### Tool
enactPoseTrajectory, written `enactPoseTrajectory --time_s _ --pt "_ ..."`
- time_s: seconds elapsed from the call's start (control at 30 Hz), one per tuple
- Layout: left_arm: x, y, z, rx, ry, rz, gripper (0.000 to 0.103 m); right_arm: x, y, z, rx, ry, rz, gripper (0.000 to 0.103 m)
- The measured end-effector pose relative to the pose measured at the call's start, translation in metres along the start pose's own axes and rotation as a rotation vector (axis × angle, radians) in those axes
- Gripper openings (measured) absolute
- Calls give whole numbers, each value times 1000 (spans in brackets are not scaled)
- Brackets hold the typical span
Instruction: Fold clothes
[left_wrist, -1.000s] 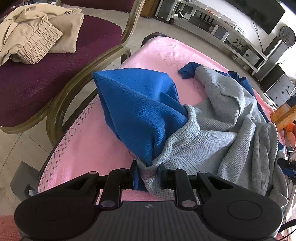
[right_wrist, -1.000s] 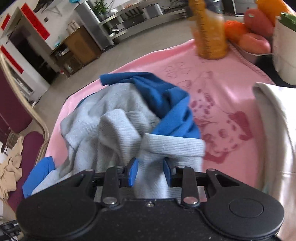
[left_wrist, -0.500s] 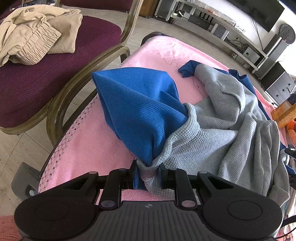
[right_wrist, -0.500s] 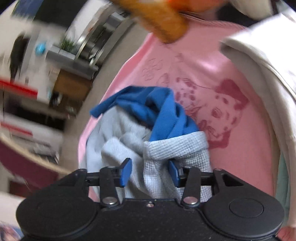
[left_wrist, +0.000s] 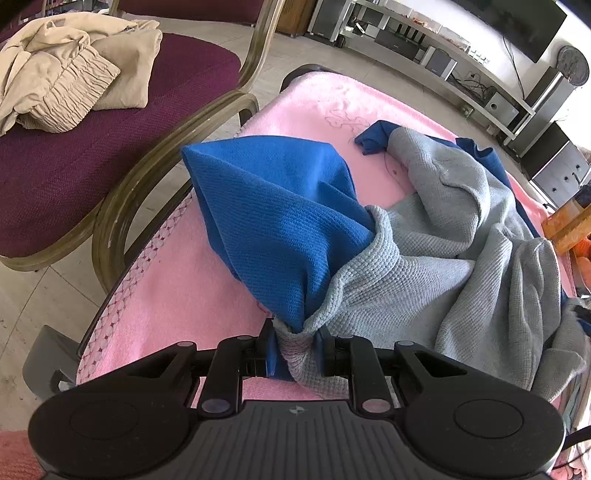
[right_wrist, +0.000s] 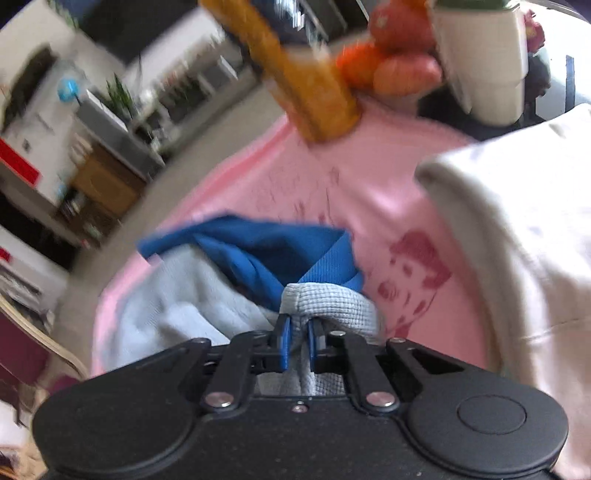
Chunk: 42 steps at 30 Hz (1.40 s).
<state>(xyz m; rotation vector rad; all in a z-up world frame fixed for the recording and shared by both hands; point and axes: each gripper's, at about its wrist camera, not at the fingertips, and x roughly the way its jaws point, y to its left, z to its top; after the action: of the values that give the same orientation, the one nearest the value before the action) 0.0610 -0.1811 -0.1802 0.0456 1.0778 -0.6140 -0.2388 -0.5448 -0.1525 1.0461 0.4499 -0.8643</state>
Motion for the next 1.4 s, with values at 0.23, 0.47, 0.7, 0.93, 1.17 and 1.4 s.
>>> enactPoseTrajectory --time_s 0.23,0.47,0.7,0.93,1.17,1.4 --pt "-3 6 0 -42 3 -14 19 -83 -60 -4 171 -113 51 8" --pt "-5 3 -2 -20 -8 -12 19 -83 -104 -6 227 -15 43 28" --pt "0 1 -2 -10 -3 7 19 -70 -105 -11 202 135 154 39" --pt "1 1 -2 -5 -1 10 19 -42 -102 -32 216 321 35 54" --pt "2 3 -3 -15 5 8 19 -32 -124 -36 457 222 174 67" --pt "3 5 -2 -24 10 5 19 -46 -116 -23 498 106 383 66"
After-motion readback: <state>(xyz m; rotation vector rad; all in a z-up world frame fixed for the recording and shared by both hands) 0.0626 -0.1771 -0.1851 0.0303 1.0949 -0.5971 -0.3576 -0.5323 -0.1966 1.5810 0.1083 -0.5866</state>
